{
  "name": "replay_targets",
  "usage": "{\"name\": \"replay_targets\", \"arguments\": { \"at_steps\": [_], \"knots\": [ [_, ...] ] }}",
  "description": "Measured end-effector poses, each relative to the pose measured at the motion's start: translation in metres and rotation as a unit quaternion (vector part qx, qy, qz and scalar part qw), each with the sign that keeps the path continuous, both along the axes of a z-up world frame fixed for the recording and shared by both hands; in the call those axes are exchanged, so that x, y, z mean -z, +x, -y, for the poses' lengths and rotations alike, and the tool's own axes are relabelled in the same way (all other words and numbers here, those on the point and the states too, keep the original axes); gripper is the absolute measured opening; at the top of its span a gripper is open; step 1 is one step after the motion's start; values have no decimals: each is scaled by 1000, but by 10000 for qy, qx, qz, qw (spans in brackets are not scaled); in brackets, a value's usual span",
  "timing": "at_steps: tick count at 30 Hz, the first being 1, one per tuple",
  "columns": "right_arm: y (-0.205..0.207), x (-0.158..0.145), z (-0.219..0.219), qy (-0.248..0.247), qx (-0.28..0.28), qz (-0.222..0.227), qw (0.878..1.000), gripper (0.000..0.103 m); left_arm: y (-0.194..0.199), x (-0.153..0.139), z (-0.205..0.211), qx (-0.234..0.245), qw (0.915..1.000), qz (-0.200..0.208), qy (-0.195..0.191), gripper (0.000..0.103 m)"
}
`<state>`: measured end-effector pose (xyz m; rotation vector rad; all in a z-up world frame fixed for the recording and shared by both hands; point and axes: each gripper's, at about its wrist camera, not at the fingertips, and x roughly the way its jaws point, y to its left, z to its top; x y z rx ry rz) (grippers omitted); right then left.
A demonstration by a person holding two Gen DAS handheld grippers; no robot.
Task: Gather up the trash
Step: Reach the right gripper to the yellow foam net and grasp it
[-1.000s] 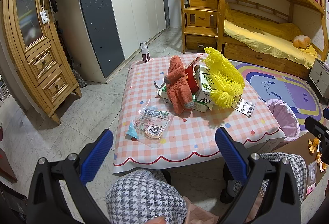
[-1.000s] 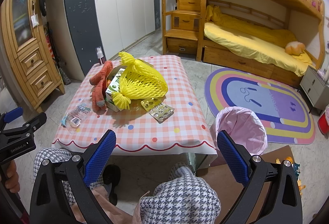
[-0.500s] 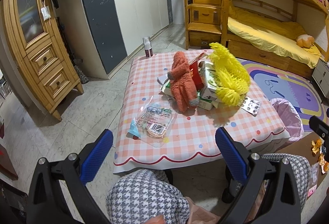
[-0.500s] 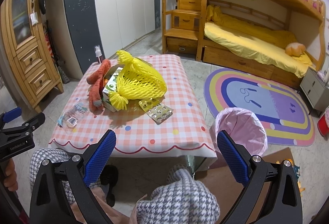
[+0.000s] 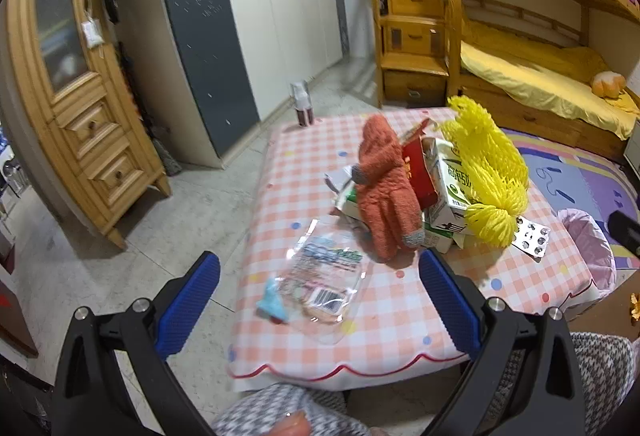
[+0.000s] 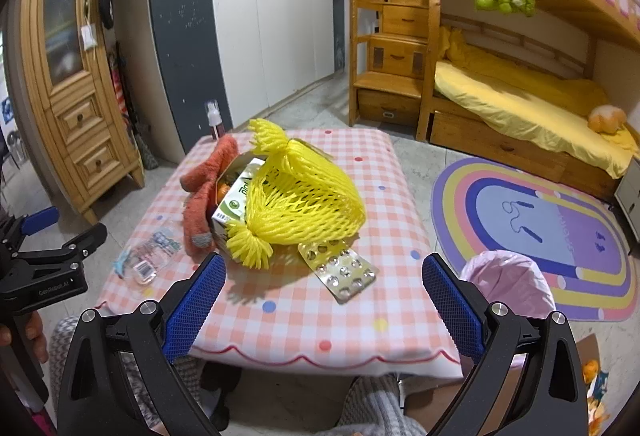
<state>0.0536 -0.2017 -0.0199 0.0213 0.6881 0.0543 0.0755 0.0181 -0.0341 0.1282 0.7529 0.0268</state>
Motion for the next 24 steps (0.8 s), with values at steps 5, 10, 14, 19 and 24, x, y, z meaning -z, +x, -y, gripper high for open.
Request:
{"name": "replay_targets", "arguments": {
  "at_steps": [5, 10, 14, 19, 24],
  "knots": [
    [29, 16, -12, -125, -106, -147, 9998, 97, 32, 17, 3, 8, 9993, -166, -334, 96],
    [53, 24, -17, 12, -275, -100, 9996, 92, 58, 27, 10, -48, 9999, 0, -118, 96],
    [67, 29, -18, 428, -340, -184, 9983, 65, 64, 31, 4, -183, 9998, 106, 4, 96],
    [75, 41, -28, 426, -449, -385, 9973, 65, 65, 38, -3, -161, 9997, 55, -147, 92],
    [84, 43, -32, 437, -379, -433, 9974, 90, 65, 40, -1, -154, 9998, 79, -69, 92]
  ]
}}
